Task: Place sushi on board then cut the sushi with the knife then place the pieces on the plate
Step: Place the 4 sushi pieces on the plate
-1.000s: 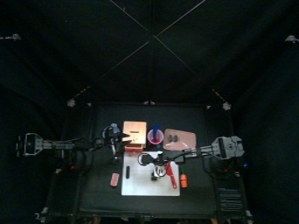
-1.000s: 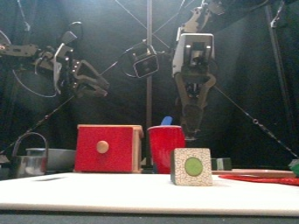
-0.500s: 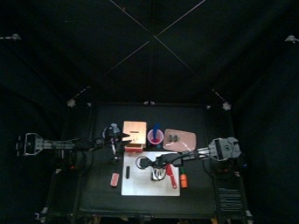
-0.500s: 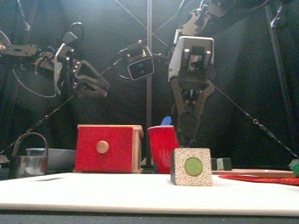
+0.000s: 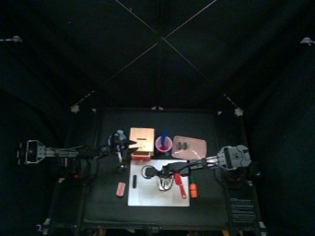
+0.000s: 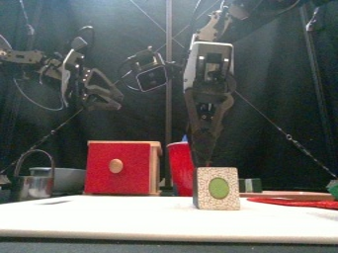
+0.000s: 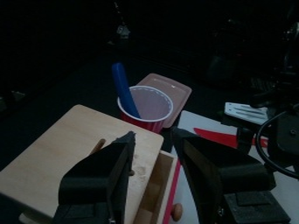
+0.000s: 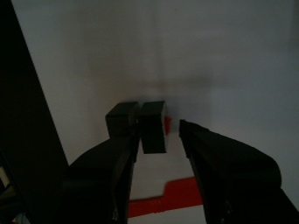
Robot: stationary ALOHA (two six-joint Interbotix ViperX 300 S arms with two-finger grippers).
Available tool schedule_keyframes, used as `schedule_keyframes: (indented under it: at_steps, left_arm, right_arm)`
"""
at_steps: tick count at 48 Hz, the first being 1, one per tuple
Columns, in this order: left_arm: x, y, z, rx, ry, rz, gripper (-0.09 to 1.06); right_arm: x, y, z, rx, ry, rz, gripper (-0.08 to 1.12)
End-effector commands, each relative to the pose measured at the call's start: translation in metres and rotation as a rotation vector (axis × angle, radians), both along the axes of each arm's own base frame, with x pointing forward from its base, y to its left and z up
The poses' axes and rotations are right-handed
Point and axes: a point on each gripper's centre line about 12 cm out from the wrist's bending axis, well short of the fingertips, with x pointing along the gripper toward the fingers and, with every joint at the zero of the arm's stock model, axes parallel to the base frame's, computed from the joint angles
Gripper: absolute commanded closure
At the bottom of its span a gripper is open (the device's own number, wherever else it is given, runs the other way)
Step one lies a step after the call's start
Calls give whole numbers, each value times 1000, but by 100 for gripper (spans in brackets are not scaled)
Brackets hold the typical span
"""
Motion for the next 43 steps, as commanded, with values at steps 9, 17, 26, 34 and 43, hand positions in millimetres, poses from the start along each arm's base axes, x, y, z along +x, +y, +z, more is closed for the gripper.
schedule_keyframes:
  at_steps: [9, 17, 26, 34, 43]
  left_arm:
    - [4, 1, 8, 2, -29, 5, 18]
    - [4, 1, 8, 0, -30, 6, 18]
    - [3, 1, 7, -2, -29, 6, 18]
    - [3, 1, 6, -5, -28, 10, 18]
    - [2, 1, 6, -4, -24, 9, 18]
  right_arm:
    - [4, 5, 10, 17, -29, 1, 26]
    - [4, 4, 4, 9, -16, 4, 26]
    - [4, 0, -2, -5, -8, 3, 27]
    - [5, -1, -5, -9, -7, 2, 31]
    - [5, -1, -7, -8, -10, -5, 44]
